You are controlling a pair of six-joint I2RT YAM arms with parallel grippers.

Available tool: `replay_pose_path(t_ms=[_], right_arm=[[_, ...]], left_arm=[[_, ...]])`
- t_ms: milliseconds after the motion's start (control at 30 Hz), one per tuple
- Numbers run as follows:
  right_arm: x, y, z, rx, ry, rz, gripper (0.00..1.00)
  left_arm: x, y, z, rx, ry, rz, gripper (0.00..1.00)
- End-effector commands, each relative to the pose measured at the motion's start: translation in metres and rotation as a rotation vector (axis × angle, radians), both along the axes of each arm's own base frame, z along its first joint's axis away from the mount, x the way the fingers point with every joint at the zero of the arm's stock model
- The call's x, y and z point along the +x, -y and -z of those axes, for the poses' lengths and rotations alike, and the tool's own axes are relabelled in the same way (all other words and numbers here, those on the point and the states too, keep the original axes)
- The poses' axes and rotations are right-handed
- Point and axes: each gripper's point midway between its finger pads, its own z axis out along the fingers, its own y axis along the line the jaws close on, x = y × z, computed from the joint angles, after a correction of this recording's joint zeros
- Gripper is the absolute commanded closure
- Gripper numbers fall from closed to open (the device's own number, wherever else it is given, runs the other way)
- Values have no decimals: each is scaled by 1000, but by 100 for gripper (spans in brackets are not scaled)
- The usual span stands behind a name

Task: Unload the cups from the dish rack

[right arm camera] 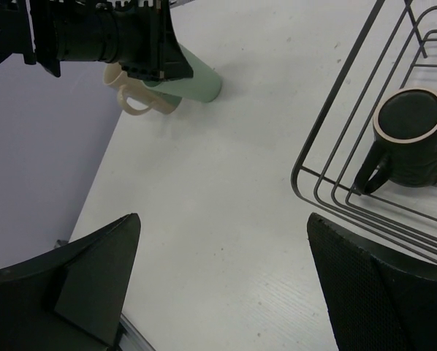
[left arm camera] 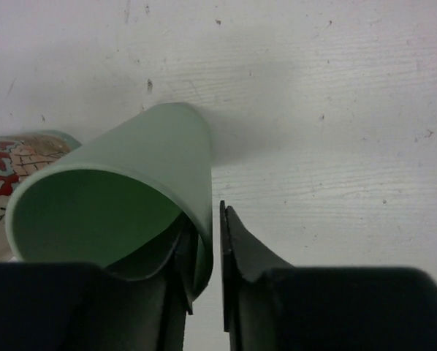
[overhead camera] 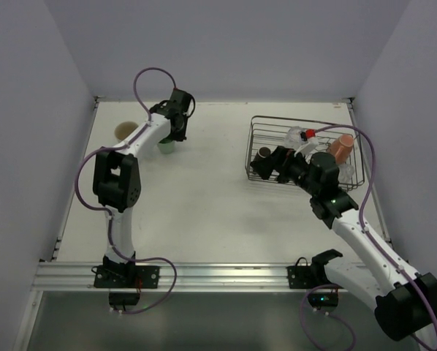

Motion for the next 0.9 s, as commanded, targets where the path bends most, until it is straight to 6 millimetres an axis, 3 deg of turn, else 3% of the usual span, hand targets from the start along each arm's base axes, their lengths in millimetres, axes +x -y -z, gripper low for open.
replay_pose_path(t_ms=[0, 133, 233, 367, 533, 667, 767, 800, 833, 867], right_arm=[[9, 8, -37, -23, 104, 52, 1], [15, 13, -41, -60, 99, 81, 1], [22, 23, -43, -98, 105, 138, 1], [33, 35, -38, -184, 92, 196, 4], [41, 39, -23, -260, 42, 207, 11], [46, 38, 0, -307, -20, 193, 17], [53, 39, 15, -337, -60, 210, 21], [57, 39, 17, -344, -65, 219, 31], [62, 41, 16, -358, -62, 239, 32], [68, 40, 28, -383, -95, 242, 32]], left_arm=[[7, -4, -20, 0, 40, 3, 74], [8, -2, -27, -15, 63, 5, 50], [9, -5, -35, -12, 94, -7, 38], [10, -6, -52, -24, 139, -16, 30], [12, -14, -97, -37, 258, -57, 14], [8, -15, -137, -78, 359, -73, 8], [2, -10, -169, -151, 432, -62, 6], [0, 0, -179, -202, 459, -31, 6], [-4, 4, -188, -242, 477, -21, 6], [-15, 8, -202, -279, 506, 0, 6]])
